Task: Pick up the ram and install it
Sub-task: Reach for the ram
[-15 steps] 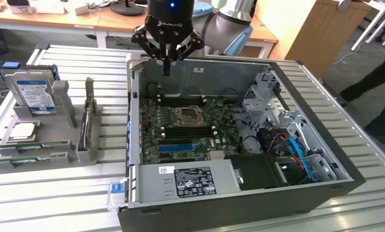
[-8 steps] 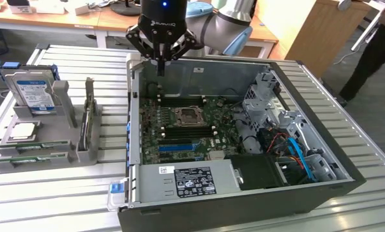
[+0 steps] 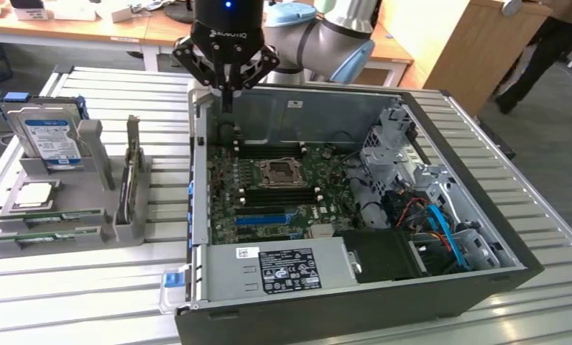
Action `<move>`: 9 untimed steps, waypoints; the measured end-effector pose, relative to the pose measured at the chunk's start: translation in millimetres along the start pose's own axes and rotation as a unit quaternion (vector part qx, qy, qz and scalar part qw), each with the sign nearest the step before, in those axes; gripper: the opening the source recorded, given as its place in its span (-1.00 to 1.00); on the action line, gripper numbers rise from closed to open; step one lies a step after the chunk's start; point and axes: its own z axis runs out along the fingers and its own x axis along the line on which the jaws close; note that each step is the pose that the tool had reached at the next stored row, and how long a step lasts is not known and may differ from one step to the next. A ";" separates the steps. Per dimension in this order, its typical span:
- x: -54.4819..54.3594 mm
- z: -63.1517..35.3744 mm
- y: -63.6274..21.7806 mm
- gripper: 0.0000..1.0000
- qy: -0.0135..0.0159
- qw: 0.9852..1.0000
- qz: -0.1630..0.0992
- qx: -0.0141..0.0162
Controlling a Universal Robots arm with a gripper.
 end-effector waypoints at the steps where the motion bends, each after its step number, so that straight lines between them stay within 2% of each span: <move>1: 1.9 0.0 -0.1 -0.79 0.000 1.000 0.000 0.000; 9: 17.3 0.1 -1.2 -0.79 0.000 1.000 0.000 0.000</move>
